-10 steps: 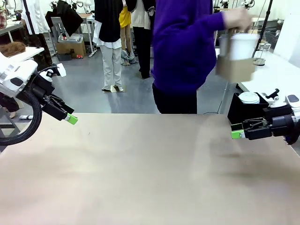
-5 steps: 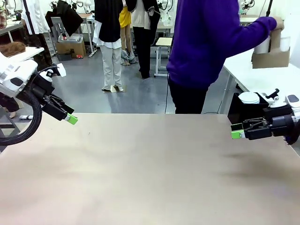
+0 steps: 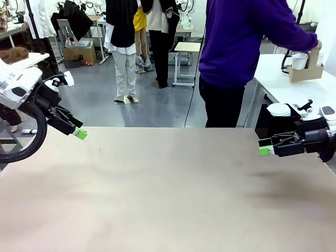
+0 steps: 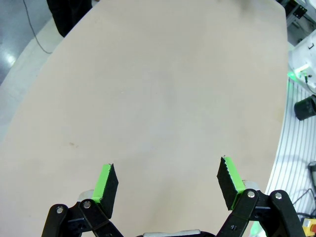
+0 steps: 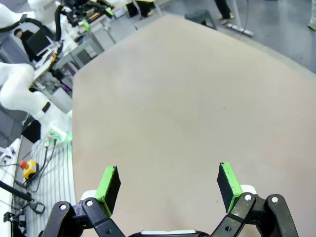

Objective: Pour a drink into a cup and package it in a carrier.
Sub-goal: Insert the held 600 ml Paper Cup into the Cup Carrier.

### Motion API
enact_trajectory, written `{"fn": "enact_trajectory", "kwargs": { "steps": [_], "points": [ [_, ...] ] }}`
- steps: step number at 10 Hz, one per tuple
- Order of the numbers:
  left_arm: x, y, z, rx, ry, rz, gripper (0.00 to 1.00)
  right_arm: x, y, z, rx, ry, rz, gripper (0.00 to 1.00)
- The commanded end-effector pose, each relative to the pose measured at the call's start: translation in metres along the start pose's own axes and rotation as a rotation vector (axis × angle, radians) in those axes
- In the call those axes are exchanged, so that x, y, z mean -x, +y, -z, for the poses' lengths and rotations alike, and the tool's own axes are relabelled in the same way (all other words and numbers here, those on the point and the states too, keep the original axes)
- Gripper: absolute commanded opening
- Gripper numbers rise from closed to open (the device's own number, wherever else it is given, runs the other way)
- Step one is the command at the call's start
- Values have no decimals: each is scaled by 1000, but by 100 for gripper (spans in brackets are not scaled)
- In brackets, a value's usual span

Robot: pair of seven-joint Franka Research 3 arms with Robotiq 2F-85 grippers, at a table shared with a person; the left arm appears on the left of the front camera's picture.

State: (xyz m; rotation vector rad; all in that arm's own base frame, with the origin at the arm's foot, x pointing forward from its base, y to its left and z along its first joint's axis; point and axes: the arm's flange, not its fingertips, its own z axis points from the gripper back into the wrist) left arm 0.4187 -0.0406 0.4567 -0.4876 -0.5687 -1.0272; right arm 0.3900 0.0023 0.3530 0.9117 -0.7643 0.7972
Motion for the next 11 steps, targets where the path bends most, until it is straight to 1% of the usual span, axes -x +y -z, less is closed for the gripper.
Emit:
{"fn": "enact_trajectory", "kwargs": {
  "steps": [1, 11],
  "points": [
    [0, -1, 0, 4, -5, 2, 100, 1, -1, -1, -7, -11, -14, 100],
    [0, -1, 0, 4, -5, 2, 100, 1, -1, -1, -7, -11, -14, 100]
  ]
}}
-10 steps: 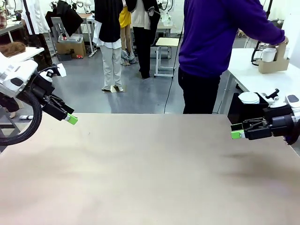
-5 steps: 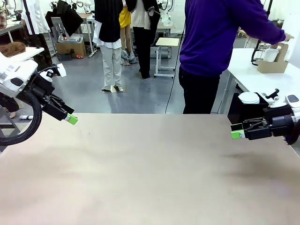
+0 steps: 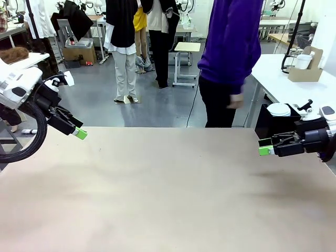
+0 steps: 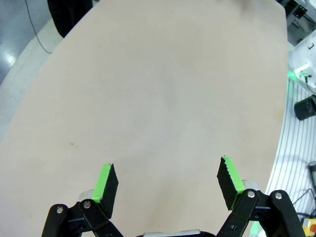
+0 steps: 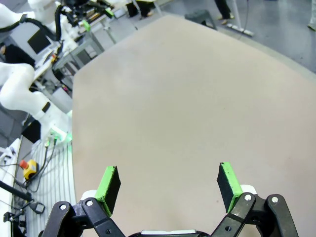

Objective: Pour a drink into a cup and package it in a carrier.
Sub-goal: Insert the held 600 ml Paper Cup into the Cup Carrier.

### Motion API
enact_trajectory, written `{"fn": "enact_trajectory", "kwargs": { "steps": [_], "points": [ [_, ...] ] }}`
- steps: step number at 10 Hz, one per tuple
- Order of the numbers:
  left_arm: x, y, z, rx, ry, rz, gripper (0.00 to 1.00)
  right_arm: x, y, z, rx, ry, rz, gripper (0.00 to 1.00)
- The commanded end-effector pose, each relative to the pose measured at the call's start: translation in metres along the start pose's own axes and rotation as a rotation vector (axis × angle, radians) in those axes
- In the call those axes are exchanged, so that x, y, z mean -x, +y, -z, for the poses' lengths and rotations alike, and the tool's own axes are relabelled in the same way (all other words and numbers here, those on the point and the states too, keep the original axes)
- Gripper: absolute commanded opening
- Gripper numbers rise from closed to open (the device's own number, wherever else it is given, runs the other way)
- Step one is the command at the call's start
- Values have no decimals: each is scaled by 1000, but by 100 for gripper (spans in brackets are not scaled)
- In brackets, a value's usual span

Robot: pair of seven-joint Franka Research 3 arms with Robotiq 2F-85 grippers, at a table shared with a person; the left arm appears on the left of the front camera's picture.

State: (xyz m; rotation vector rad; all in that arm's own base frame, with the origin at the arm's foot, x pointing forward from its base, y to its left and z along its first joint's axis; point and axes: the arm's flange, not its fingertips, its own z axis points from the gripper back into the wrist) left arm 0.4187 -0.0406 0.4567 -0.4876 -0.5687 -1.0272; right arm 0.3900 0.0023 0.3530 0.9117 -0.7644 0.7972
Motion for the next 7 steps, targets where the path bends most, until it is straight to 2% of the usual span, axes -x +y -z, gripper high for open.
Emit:
{"fn": "enact_trajectory", "kwargs": {
  "steps": [1, 7],
  "points": [
    [0, -1, 0, 4, -5, 2, 100, 1, -1, -1, -7, -11, -14, 100],
    [0, -1, 0, 4, -5, 2, 100, 1, -1, -1, -7, -11, -14, 100]
  ]
}}
